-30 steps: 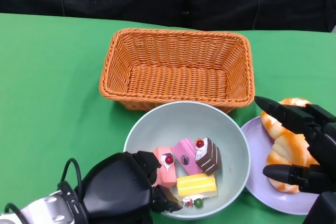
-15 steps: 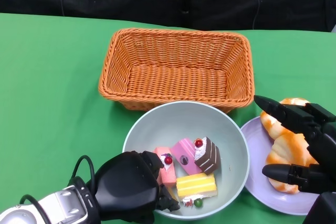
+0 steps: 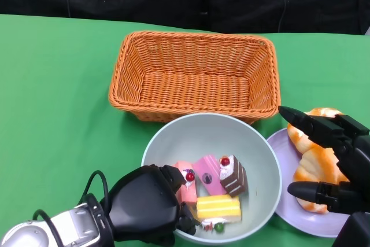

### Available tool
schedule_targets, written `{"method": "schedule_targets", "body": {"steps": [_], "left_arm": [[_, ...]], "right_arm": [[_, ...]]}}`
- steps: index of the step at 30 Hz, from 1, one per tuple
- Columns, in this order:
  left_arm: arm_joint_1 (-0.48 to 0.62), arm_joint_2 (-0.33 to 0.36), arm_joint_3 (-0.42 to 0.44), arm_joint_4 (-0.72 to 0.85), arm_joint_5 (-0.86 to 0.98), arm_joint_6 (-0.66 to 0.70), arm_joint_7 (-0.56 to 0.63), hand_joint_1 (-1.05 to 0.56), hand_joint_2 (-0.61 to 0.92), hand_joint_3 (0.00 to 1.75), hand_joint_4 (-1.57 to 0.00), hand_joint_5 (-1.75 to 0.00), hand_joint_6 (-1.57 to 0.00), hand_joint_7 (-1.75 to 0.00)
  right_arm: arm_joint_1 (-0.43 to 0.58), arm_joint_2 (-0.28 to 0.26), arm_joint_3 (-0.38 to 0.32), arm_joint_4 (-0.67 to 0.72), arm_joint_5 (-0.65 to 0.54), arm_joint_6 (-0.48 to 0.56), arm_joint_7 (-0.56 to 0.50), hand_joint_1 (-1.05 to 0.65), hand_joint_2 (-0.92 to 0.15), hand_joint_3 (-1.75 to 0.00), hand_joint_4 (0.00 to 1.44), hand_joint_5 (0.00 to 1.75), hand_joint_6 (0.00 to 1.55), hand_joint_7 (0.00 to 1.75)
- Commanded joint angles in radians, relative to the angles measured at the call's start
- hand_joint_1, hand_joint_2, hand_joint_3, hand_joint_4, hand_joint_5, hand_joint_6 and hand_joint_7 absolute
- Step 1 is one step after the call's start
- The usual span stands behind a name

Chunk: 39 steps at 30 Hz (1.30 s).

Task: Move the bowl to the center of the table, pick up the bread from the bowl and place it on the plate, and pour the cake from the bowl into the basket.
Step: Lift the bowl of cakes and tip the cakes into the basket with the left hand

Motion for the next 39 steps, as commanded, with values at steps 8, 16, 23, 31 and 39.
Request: {"method": "schedule_targets", "body": {"steps": [8,16,23,31,39], "left_arm": [[0.089,0.092,0.12,-0.219,-0.125,-0.041,-0.043,-0.38,0.89,0.15,-0.99,-1.75,-0.97,-1.09],[0.206,0.144,0.248,-0.351,-0.205,-0.046,-0.092,-0.32,0.9,0.24,-0.98,-1.75,-0.87,-1.46],[0.274,0.166,0.327,-0.412,-0.203,-0.066,-0.098,-0.35,0.82,0.33,-0.97,-1.75,-0.92,-1.26],[0.299,0.142,0.387,-0.465,-0.23,-0.073,-0.105,-0.33,0.81,0.32,-0.97,-1.75,-0.82,-1.53],[0.261,0.084,0.422,-0.458,-0.445,-0.066,-0.171,-0.25,0.31,1.26,-0.99,-1.75,-0.73,-1.75]], "right_arm": [[-0.002,0.043,-0.006,-0.001,-0.018,0.054,-0.032,-0.52,-0.92,-0.23,0.0,0.54,0.17,0.01],[-0.004,0.084,-0.022,0.007,-0.024,0.079,-0.082,-0.44,-0.92,-0.26,0.0,0.48,0.15,0.0],[-0.008,0.141,-0.045,0.066,0.016,-0.029,-0.214,-0.54,-0.92,-0.52,0.0,0.56,0.16,0.01],[-0.014,0.139,-0.043,0.07,0.031,0.019,-0.169,-0.3,-0.92,-0.18,0.02,0.66,0.27,0.07],[-0.039,0.016,-0.002,0.03,0.025,0.19,0.101,-0.11,-0.92,-0.06,0.87,0.33,0.89,0.07]]}}
